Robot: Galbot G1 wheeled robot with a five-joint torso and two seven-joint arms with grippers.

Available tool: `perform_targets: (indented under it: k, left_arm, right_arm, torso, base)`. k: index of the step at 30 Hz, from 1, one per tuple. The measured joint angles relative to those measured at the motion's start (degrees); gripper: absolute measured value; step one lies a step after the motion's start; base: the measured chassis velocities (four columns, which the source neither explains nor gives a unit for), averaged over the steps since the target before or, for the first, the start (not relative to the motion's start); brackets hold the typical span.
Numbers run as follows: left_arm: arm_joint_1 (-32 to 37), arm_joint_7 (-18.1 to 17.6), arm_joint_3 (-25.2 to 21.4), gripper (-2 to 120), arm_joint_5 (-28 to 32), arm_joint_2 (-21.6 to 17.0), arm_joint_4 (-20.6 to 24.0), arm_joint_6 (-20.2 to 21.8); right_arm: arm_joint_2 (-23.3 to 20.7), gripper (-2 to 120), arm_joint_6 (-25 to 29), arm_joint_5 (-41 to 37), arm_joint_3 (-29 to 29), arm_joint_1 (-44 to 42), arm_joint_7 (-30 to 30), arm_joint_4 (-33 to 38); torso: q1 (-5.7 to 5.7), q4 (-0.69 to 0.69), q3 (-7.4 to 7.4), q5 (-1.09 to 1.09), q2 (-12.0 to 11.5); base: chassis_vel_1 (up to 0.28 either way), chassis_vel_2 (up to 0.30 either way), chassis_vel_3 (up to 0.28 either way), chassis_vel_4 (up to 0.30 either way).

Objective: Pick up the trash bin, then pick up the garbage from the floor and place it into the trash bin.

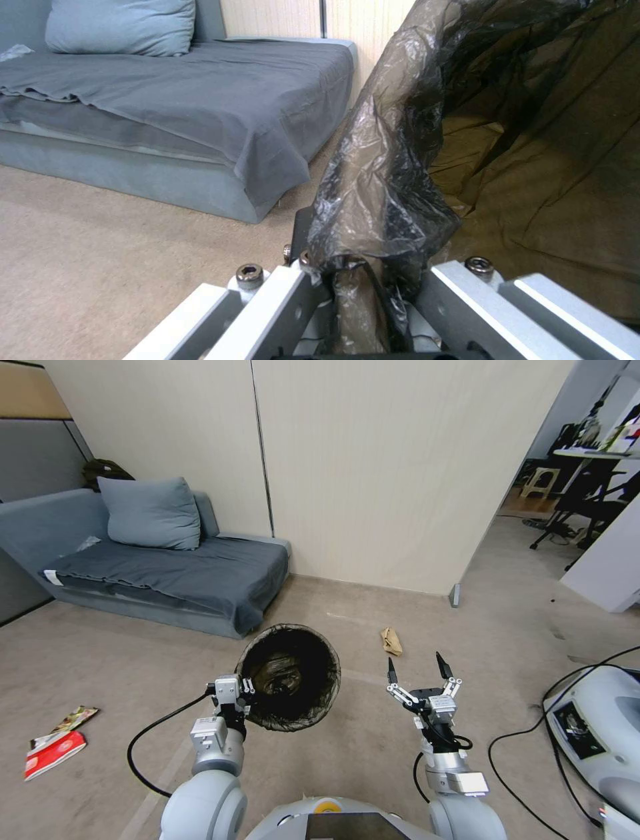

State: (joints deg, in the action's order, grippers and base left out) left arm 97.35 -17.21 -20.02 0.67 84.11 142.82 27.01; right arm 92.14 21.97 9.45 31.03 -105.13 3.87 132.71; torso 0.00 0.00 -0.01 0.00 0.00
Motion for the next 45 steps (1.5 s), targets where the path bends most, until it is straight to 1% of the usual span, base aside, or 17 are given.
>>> perform_targets:
  k: [10,40,45]
  left_arm:
    - [-0.1,0.0,0.5,2,-0.1,0.2,-0.1,0.8]
    - [0.0,-0.2,0.8,2,-0.5,0.5,-0.1,0.5]
    - [-0.1,-0.2,0.7,2,-0.5,0.5,-0.3,0.4]
  right_arm:
    - [0.0,100,0.0,0.0,0.0,0.0,0.0,0.0]
    - [0.0,100,-0.2,0.1,0.4,0.0,0.0,-0.5]
    - [0.0,100,1.2,-0.1,0.8,0.9,0.8,-1.2]
  torso:
    - [0.0,0.0,0.01,0.0,0.0]
    - [0.01,0.0,0.01,0.0,0.0]
    - [0.01,-0.02,0.01,0.0,0.0]
  base:
    - [-0.132,0.138,0.135,-0.137]
    - [-0.114,0.115,0.114,-0.118]
    - [-0.037,0.057,0.044,-0.054]
